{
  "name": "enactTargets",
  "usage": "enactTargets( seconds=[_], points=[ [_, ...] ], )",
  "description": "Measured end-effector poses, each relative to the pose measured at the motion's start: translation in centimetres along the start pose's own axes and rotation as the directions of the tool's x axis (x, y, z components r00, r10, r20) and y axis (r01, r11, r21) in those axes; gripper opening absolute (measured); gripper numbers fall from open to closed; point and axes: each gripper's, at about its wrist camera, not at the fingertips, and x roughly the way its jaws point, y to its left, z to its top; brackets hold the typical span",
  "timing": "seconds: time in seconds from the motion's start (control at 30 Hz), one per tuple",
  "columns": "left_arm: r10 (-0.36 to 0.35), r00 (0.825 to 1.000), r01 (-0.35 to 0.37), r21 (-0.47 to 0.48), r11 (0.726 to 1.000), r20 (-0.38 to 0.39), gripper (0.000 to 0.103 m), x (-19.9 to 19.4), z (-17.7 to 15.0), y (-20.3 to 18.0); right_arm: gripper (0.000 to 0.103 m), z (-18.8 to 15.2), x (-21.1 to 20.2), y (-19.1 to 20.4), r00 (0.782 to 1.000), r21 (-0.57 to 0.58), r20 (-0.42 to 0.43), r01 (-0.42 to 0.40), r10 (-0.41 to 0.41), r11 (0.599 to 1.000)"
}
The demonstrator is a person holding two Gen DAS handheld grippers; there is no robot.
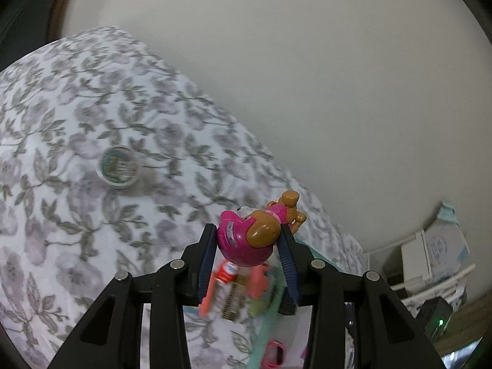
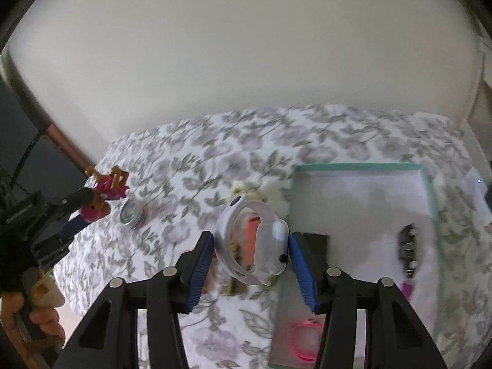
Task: Organize rigid objects
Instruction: 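Carry the smartwatch into the tray with the right tool while the left tool carries the pink toy there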
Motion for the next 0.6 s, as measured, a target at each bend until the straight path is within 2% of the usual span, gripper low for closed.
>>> enactTargets(
  seconds=[0.13, 0.3, 0.47, 0.6],
  points=[
    [-0.011, 0.999, 0.013, 0.074, 0.997, -0.031, 0.042, 0.8, -1.3, -3.0, 0.053, 0.6, -2.0, -1.9, 0.998, 0.005, 0.036, 0.057, -0.057, 0.998],
    [-0.050, 0.992, 0.067, 0.145, 0.987, -0.120, 0.042, 2.9, -4.0, -6.6, 0.053, 0.9, -3.9, -5.0, 0.987, 0.033, 0.066, 0.146, -0.148, 0.989],
    [-0.036, 0.981, 0.080, 0.227, 0.971, -0.189, 0.042, 5.1, -7.1, -9.9, 0.053, 0.9, -5.1, -8.5, 0.978, 0.093, 0.074, 0.188, -0.195, 0.978],
    [-0.006, 0.967, 0.082, 0.294, 0.952, -0.253, 0.042, 7.4, -10.1, -12.0, 0.053, 0.7, -5.2, -10.5, 0.962, 0.095, 0.049, 0.265, -0.270, 0.960]
  ],
)
